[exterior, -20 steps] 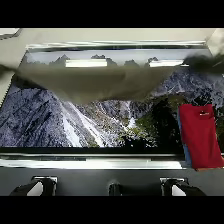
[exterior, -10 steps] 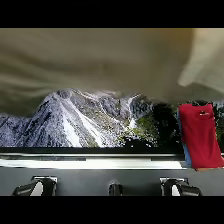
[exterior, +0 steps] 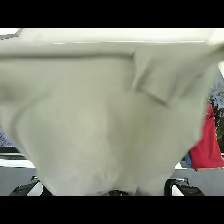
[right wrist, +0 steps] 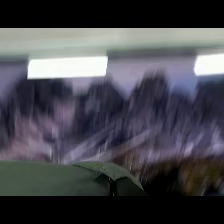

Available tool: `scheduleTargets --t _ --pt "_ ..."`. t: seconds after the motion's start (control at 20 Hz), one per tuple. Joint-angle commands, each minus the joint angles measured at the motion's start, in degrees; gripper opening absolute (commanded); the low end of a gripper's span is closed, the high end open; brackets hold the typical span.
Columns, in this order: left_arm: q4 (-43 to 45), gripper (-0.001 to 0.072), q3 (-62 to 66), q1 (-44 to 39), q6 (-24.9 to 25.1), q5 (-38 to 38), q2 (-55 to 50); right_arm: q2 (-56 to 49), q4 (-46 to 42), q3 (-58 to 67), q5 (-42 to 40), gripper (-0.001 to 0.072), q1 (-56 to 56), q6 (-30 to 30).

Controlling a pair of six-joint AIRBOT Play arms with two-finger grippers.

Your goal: Fold the shirts.

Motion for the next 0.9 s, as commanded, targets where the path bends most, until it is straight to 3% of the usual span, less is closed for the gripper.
scheduleTargets --t 0.0,0.1,0.25,0.4,0.5,0.65,0.85 --pt "0.6 0.0027 -16.9 -0.1 3.5 -0.3 -10.5 -19.5 2.5 -0.7 13.7 0.0035 3.2 -0.9" --pt "0.5 0.0027 -24.2 -0.1 3.5 6.5 -18.5 -30.6 2.6 -0.7 9.7 0.0035 6.6 2.8" --pt "-3.3 0.0028 -24.1 0.0 3.5 12.7 -31.2 -42.1 4.3 -0.7 -3.2 0.0035 9.0 9.0" --pt "-10.6 0.0027 -19.1 -0.1 3.5 17.8 -39.2 -45.3 5.7 -0.7 -13.7 0.0035 8.8 12.5" --pt "-11.3 0.0027 -15.6 0.0 4.1 19.2 -41.2 -44.8 5.3 -0.3 -16.3 0.0036 7.8 12.3" --pt "-11.0 0.0027 -12.2 0.2 8.0 13.3 -41.5 -42.1 4.8 -0.2 -7.8 0.0036 5.4 9.7" --pt "-3.5 0.0027 -12.9 0.4 9.3 -4.1 -41.6 -41.0 1.1 -1.4 19.2 0.0037 4.0 8.6"
